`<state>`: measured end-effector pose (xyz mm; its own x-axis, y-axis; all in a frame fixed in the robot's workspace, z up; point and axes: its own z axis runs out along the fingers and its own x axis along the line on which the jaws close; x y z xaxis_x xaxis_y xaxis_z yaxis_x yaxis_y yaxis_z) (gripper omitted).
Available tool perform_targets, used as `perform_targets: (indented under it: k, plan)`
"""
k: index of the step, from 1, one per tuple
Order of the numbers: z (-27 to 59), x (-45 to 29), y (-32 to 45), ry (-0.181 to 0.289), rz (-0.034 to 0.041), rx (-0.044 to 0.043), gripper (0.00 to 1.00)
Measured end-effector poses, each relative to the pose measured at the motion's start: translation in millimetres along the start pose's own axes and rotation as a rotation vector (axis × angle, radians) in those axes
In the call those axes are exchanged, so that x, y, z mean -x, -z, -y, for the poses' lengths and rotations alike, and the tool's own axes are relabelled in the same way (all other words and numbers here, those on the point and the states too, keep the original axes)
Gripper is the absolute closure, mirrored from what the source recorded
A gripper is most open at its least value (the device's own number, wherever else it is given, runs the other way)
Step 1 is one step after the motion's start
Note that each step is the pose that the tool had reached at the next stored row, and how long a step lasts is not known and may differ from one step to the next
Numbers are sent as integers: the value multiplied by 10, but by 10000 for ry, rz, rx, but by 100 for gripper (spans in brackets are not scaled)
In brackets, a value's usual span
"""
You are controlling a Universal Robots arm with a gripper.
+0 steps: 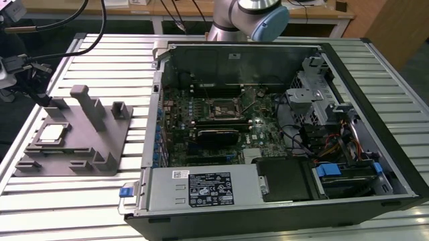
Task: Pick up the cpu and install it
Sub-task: 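Pick up the cpu and move it towards the insertion slot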
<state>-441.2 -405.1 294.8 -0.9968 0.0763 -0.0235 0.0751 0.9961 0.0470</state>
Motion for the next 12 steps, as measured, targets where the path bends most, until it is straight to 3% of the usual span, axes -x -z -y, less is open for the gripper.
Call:
perform_targets:
  k: [12]
  plan:
    - [6,-42,-17,0,0,0,89]
